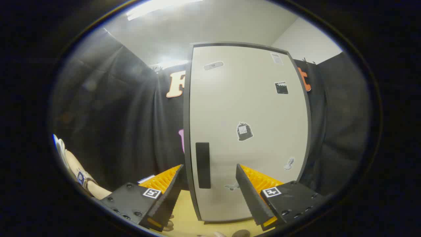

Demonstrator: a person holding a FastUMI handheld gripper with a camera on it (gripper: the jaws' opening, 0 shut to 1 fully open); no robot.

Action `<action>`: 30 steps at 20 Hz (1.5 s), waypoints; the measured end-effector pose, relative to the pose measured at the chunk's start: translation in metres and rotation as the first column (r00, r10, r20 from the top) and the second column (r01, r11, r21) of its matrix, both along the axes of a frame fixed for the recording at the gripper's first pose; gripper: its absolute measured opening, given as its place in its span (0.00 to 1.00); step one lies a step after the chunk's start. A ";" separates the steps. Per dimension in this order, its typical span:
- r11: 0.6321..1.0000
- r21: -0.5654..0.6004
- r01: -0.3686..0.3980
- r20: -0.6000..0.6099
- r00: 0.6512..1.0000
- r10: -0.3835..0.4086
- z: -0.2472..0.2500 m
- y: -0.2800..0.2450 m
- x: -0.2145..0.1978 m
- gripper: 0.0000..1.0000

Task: Open the shoe cabinet door, grab the shoes and put them into the shoe cabinet, then close the shoe cabinet door.

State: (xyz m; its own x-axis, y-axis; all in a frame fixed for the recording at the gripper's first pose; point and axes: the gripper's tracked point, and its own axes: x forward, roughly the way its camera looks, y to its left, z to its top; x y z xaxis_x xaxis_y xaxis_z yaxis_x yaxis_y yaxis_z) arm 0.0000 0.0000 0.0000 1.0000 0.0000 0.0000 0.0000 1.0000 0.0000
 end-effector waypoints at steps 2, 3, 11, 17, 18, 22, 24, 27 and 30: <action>1.000 -0.002 0.009 -0.003 1.000 -0.009 -0.001 -0.002 0.001 0.96; 1.000 -0.002 0.014 -0.003 1.000 -0.014 -0.001 -0.003 0.001 0.96; 1.000 -0.002 0.017 0.000 1.000 -0.017 -0.002 -0.002 0.002 0.96; 0.999 -0.004 0.039 0.002 0.999 -0.039 -0.003 -0.004 0.012 0.96; 0.999 -0.008 0.038 -0.001 0.999 -0.038 -0.004 -0.003 0.014 0.96; 0.999 0.001 0.037 -0.014 0.999 -0.037 -0.011 0.003 0.023 0.96; 0.999 0.015 0.036 -0.011 0.999 -0.036 -0.010 0.006 0.029 0.96; 0.998 0.001 0.057 -0.002 0.998 -0.057 -0.014 0.006 0.043 0.96; 0.999 0.004 0.047 -0.027 0.999 -0.047 -0.028 0.015 0.060 0.96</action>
State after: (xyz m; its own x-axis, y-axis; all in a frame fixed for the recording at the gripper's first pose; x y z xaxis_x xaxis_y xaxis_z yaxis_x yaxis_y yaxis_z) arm 0.0604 0.0155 -0.0283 0.9985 -0.0468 -0.0273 0.0469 0.9989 0.0037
